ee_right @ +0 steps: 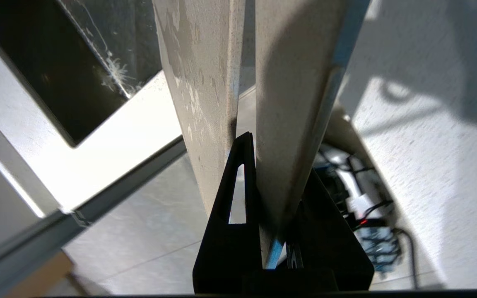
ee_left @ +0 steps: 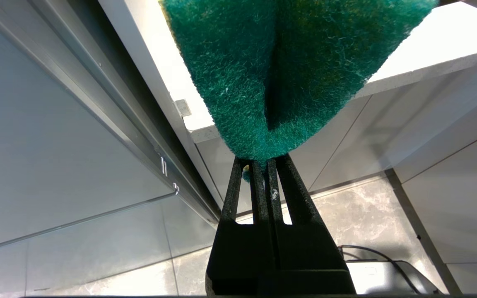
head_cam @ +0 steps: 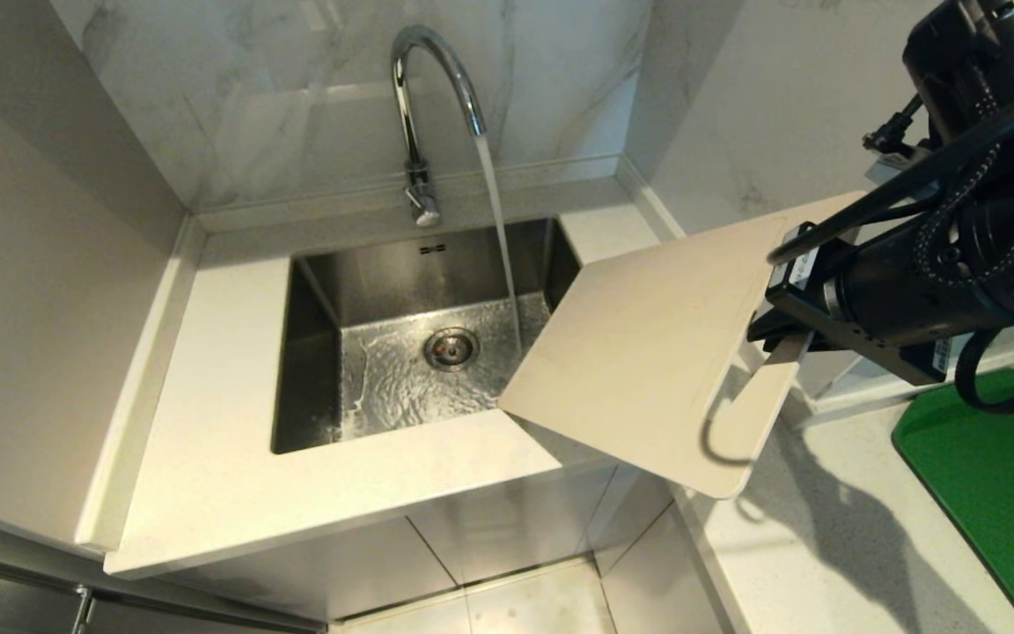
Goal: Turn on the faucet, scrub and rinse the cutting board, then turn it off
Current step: Pick up the cutting board
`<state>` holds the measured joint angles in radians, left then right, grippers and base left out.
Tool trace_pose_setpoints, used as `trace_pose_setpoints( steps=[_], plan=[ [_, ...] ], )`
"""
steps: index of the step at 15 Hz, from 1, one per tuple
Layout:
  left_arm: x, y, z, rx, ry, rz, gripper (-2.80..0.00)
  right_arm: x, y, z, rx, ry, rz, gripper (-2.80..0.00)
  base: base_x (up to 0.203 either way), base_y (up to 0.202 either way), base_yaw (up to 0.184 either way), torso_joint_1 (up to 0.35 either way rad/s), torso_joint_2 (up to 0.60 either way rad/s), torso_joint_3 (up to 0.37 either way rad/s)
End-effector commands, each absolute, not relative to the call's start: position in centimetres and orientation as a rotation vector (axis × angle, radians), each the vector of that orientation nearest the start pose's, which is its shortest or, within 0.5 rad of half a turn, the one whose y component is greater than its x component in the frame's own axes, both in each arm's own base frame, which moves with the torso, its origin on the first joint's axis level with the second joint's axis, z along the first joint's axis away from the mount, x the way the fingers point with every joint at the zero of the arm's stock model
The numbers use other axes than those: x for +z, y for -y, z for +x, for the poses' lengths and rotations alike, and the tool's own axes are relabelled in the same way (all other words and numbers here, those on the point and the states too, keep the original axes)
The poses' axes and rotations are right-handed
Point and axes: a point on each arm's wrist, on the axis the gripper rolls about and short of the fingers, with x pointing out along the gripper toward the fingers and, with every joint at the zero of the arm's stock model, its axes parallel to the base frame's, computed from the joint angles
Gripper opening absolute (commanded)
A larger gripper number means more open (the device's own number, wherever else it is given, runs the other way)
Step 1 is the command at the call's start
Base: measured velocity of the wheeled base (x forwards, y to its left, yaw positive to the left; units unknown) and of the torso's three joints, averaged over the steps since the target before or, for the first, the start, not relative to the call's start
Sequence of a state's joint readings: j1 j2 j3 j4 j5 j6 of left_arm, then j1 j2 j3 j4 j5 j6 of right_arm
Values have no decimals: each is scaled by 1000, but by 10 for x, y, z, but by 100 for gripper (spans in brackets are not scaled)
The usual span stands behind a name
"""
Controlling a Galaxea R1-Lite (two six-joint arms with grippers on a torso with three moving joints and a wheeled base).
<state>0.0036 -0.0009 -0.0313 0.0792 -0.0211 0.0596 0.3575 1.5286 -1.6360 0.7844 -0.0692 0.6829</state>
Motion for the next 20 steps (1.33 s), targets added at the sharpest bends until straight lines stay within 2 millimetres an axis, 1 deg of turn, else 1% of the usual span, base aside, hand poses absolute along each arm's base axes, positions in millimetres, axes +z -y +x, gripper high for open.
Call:
trace_pose_setpoints(
  steps=[1,4,6,8,12,18,20],
  plan=[
    [76,1,-25,-19,-48,59,-280,336,-77,218,66,-696,449,-280,0,0,0,0,0,0],
    [76,1,-25,-20,-48,59,-280,347,-78,219,93,-656,425,-280,0,0,0,0,0,0],
    [76,1,-25,-20,-48,59,-280,353,-77,217,119,-630,369,-280,0,0,0,0,0,0],
    [76,1,-25,-19,-48,59,-280,363,-75,216,140,-583,324,-280,0,0,0,0,0,0],
    [76,1,-25,-18,-49,59,-280,394,-72,219,166,-449,330,-280,0,0,0,0,0,0],
    [76,1,-25,-20,-47,59,-280,401,-63,220,177,-369,166,-280,0,0,0,0,0,0],
    [76,1,-25,-19,-48,59,-280,401,-59,220,179,-364,150,-280,0,0,0,0,0,0]
  ],
)
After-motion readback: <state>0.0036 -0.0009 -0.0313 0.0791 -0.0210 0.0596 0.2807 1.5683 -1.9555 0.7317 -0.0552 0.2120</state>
